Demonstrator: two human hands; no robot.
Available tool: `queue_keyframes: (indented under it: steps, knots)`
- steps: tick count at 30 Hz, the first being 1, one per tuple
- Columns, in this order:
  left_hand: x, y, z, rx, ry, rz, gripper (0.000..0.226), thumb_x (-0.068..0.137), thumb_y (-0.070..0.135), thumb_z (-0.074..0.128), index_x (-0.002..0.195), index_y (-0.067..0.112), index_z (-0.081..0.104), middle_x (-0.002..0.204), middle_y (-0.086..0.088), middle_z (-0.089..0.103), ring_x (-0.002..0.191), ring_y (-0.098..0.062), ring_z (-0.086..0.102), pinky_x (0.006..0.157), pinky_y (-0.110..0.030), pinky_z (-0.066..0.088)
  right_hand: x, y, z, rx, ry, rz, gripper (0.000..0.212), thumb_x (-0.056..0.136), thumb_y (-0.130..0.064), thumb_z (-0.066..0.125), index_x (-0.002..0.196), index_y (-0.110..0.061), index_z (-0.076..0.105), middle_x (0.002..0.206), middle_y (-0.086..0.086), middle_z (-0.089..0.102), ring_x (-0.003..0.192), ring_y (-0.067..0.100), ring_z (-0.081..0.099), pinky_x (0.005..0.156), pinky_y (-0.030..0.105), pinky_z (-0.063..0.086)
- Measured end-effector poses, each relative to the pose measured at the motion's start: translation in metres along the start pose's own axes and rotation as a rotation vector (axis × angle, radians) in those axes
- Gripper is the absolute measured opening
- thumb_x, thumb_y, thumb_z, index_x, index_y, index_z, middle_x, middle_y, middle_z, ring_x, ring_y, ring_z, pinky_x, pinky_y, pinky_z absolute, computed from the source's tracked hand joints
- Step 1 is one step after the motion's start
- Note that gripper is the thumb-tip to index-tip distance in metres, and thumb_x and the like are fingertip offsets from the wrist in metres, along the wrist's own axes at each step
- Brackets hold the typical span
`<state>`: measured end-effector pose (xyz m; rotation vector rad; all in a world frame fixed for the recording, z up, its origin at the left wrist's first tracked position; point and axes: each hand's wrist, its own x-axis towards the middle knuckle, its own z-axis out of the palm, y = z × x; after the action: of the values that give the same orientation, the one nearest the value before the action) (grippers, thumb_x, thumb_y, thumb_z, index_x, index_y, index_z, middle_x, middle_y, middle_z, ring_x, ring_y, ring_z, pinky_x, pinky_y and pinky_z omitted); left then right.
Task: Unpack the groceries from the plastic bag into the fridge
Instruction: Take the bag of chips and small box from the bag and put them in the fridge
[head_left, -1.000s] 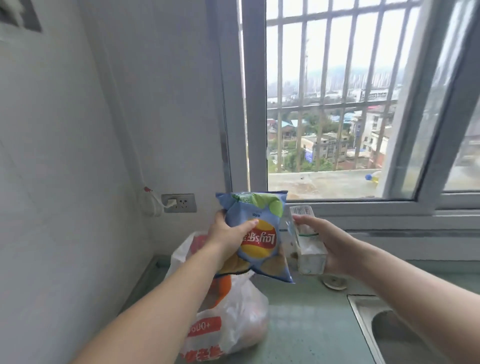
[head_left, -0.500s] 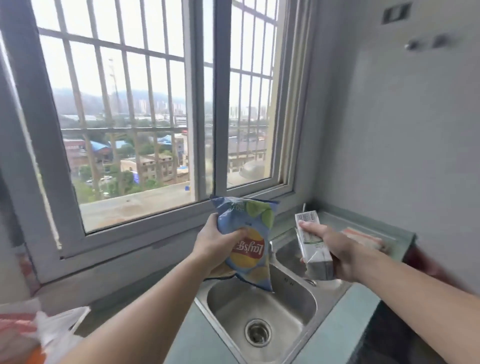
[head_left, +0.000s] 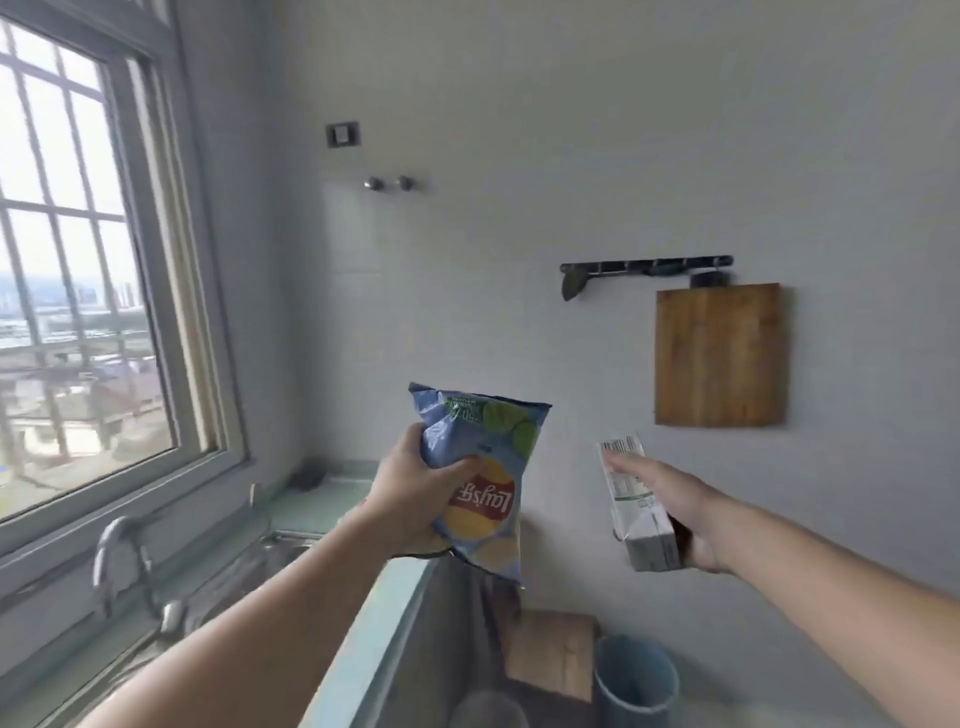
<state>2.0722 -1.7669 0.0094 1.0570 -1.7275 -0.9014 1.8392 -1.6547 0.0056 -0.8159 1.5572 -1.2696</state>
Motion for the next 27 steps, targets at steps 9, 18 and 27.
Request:
queue_keyframes:
  steps: [9, 18, 27]
  knots:
    - [0.013, 0.109, 0.240, -0.145, -0.358, 0.191, 0.036, 0.077, 0.026, 0.079, 0.102, 0.024, 0.054, 0.087, 0.008, 0.065, 0.072, -0.004, 0.063, 0.047, -0.012, 0.046, -0.057, 0.006, -0.227, 0.083, 0.419, -0.053, 0.034, 0.081, -0.049, 0.066, 0.089, -0.016, 0.069, 0.070, 0.006, 0.071, 0.063, 0.024, 0.066, 0.061, 0.028, 0.050]
    - [0.022, 0.184, 0.430, -0.271, -0.673, 0.316, 0.045, 0.075, 0.042, 0.078, 0.110, 0.029, 0.054, 0.096, 0.010, 0.067, 0.082, -0.006, 0.065, 0.059, -0.019, 0.049, -0.105, 0.015, -0.374, 0.091, 0.828, -0.074, 0.032, 0.082, -0.048, 0.067, 0.083, -0.016, 0.068, 0.069, 0.005, 0.073, 0.059, 0.022, 0.067, 0.062, 0.027, 0.050]
    - [0.081, 0.239, 0.574, -0.470, -0.954, 0.405, 0.047, 0.076, 0.037, 0.079, 0.115, 0.030, 0.054, 0.097, 0.011, 0.068, 0.082, -0.007, 0.066, 0.061, -0.019, 0.049, -0.093, -0.008, -0.466, 0.095, 1.196, -0.075, 0.038, 0.083, -0.047, 0.067, 0.095, -0.010, 0.067, 0.075, 0.011, 0.073, 0.056, 0.023, 0.068, 0.051, 0.024, 0.051]
